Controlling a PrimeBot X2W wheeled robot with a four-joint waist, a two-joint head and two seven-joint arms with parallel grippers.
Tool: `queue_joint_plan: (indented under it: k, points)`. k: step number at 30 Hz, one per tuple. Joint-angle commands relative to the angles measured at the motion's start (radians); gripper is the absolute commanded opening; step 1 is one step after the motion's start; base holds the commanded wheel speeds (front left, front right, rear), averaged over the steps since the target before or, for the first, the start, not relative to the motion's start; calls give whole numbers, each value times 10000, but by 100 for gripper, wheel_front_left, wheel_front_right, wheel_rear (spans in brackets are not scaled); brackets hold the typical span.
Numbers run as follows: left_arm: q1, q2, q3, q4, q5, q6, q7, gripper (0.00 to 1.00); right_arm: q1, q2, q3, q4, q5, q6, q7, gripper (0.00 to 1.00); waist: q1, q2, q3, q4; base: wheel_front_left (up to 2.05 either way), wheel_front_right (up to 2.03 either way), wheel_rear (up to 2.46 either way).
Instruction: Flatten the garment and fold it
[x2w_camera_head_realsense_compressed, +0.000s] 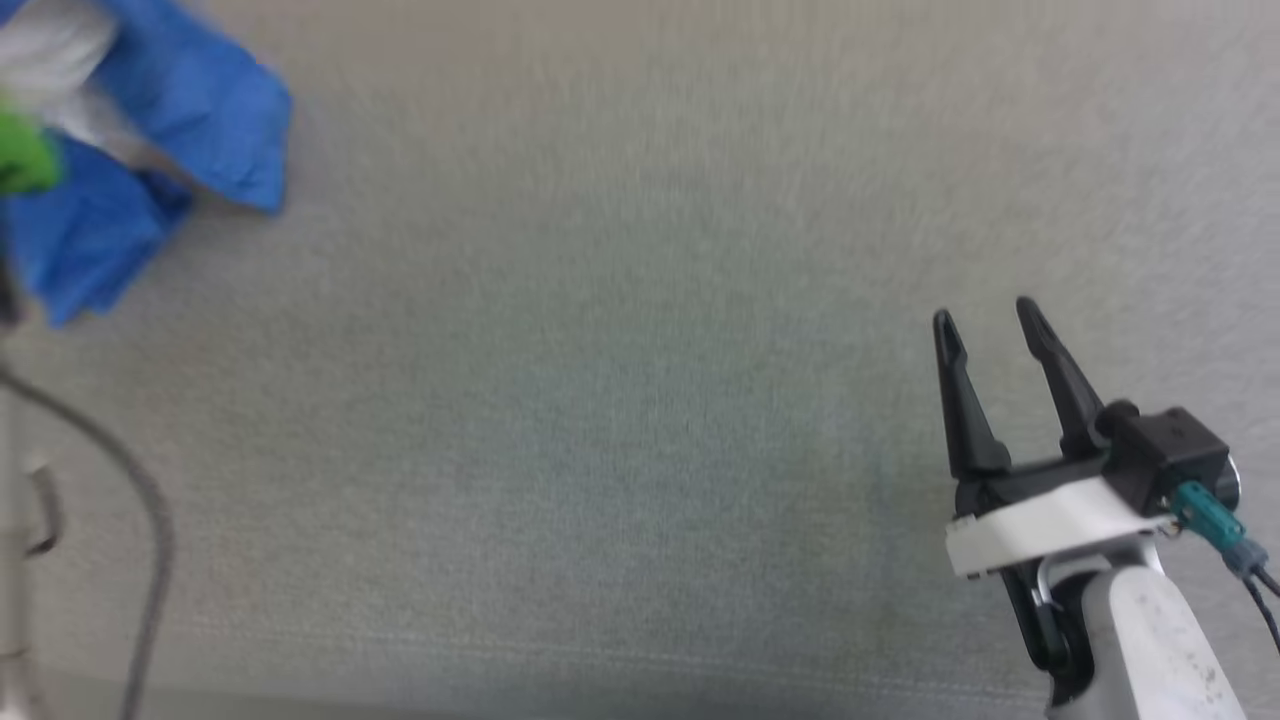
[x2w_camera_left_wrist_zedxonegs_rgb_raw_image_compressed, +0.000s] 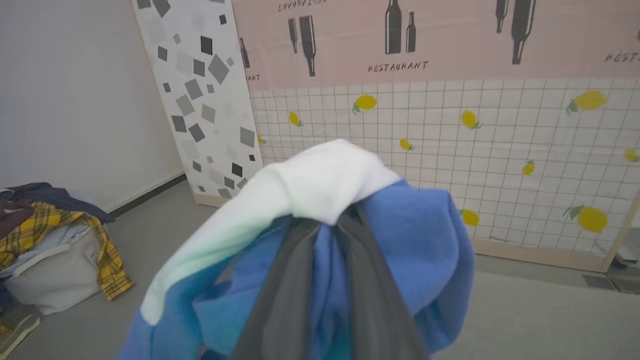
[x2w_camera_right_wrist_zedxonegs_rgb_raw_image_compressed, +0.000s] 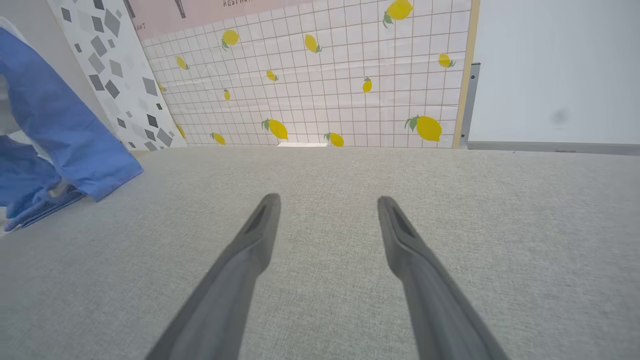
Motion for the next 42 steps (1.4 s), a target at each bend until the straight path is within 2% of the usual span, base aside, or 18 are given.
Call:
queue_joint_plan:
  k: [1, 7, 14, 17, 20, 25, 33, 39, 40, 41, 42]
  points:
    - [-394, -336, -308, -111, 171, -119, -192, 0, 201, 1, -61, -43, 85, -15, 29, 100, 0, 0, -1652, -83, 0, 0, 0]
    - [-1525, -1817, -1282, 76, -37, -425, -653, 0, 591, 1, -170, -175, 149, -15, 198, 100, 0, 0, -2153, -521, 0, 0, 0]
    - [-2444, -3859, -2427, 907, -372, -778, -1170, 0, 800, 1, -127, -392, 61, -15, 434, 100, 0, 0, -2300, -1213, 0, 0, 0]
    - [-2711, -4419, -2920, 1269, -584, -966, -1358, 0, 840, 1, -62, -469, 60, -15, 518, 100, 0, 0, -2277, -1561, 0, 0, 0]
    - [-2786, -4656, -3480, 1646, -984, -1173, -1361, 0, 866, 1, 17, -502, 83, -15, 563, 100, 0, 0, -2214, -1868, 0, 0, 0]
    - [-2114, -4735, -4979, 2610, -1853, -1284, -590, 0, 859, 1, 163, -485, 176, -15, 614, 100, 0, 0, -2039, -2399, 0, 0, 0]
    - [-191, -4741, -7401, 4336, -3321, -1254, 1552, 0, 865, 1, 89, -489, 184, -15, 642, 100, 0, 0, -1731, -2787, 0, 0, 0]
    - [703, -4742, -8453, 5085, -4273, -1238, 3073, 0, 842, 1, 78, -442, 228, -15, 636, 100, 0, 0, -1667, -2721, 0, 0, 0]
    - [782, -4742, -8555, 5115, -4385, -1224, 3236, 11, 839, 1, 72, -436, 236, -15, 635, 100, 0, 0, -1664, -2683, 0, 0, 0]
    - [852, -4742, -8628, 5079, -4532, -1230, 3304, 100, 835, 1, 60, -428, 242, -15, 632, 100, 0, 0, -1657, -2615, 0, 0, 0]
    - [895, -4742, -8661, 5012, -4636, -1255, 3261, 100, 831, 1, 49, -419, 249, -15, 629, 100, 0, 0, -1656, -2556, 0, 0, 0]
